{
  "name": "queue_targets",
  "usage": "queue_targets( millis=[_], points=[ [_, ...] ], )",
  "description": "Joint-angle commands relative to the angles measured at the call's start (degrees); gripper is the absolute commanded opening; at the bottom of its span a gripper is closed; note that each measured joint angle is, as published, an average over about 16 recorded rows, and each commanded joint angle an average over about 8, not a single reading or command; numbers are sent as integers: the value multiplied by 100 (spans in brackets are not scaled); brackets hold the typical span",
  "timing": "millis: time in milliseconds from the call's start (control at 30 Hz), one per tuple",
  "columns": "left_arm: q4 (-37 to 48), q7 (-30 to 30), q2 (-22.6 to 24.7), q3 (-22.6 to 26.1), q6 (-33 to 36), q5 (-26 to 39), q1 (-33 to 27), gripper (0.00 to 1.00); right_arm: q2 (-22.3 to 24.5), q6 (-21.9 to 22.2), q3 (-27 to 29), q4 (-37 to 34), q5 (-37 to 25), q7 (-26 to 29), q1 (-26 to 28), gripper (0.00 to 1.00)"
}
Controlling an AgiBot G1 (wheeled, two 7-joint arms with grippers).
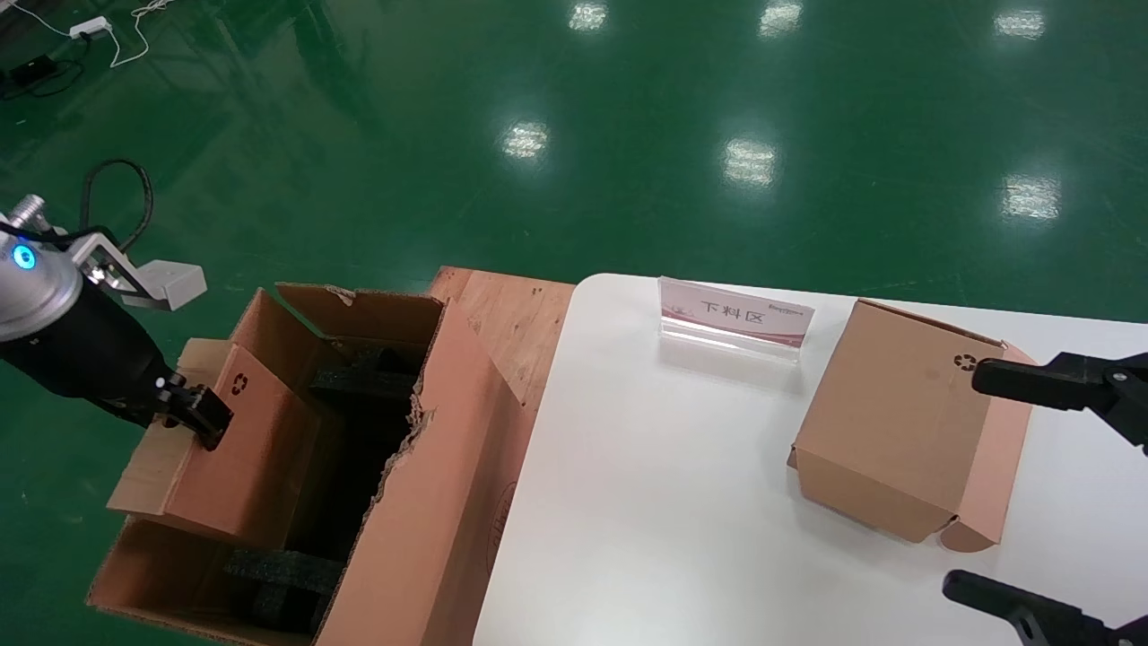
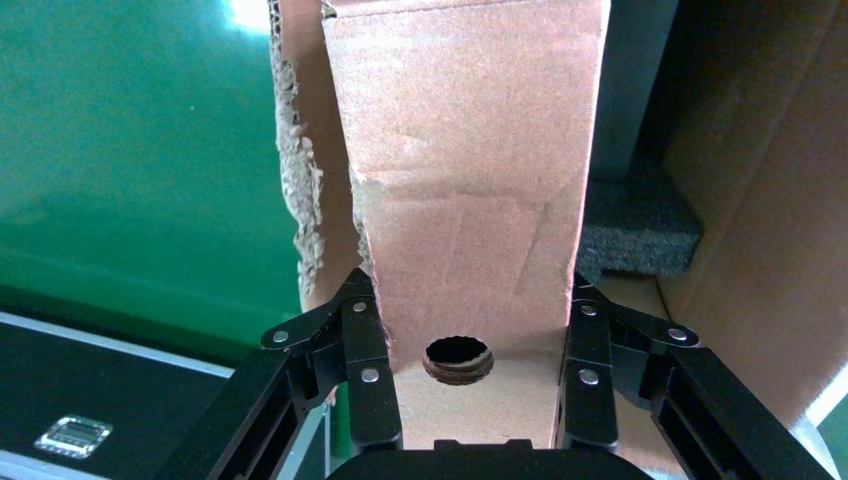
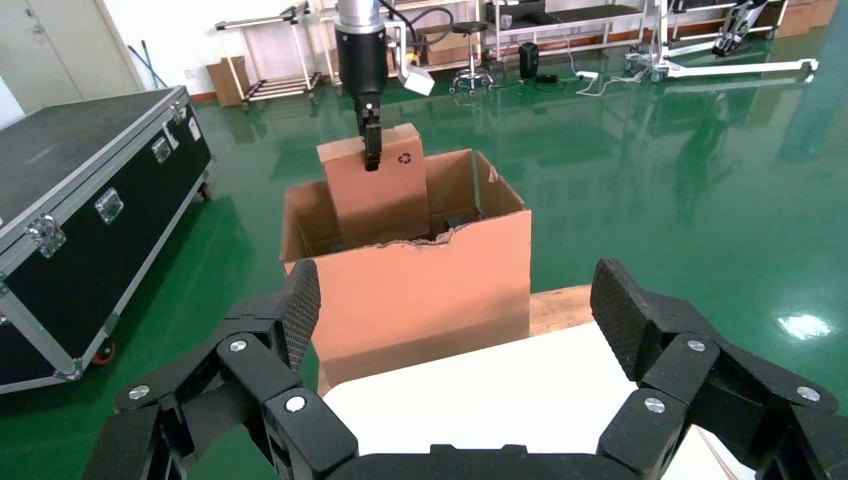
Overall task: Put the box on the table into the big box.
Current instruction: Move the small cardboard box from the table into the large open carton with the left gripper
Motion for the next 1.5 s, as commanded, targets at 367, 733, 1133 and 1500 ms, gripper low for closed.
queue_targets(
  millis=[367,733,1133,1500],
  points=[
    [138,151,-69,-161,-524,-49,433,0,0,0,0,0,0,0,0,100],
    [217,375,-104,-318,-729,-35,479,0,0,0,0,0,0,0,0,100],
    [215,447,-124,-507,-658,109,261,0,0,0,0,0,0,0,0,100],
    [114,383,-169,-483,-563,229,150,0,0,0,0,0,0,0,0,100]
  ],
)
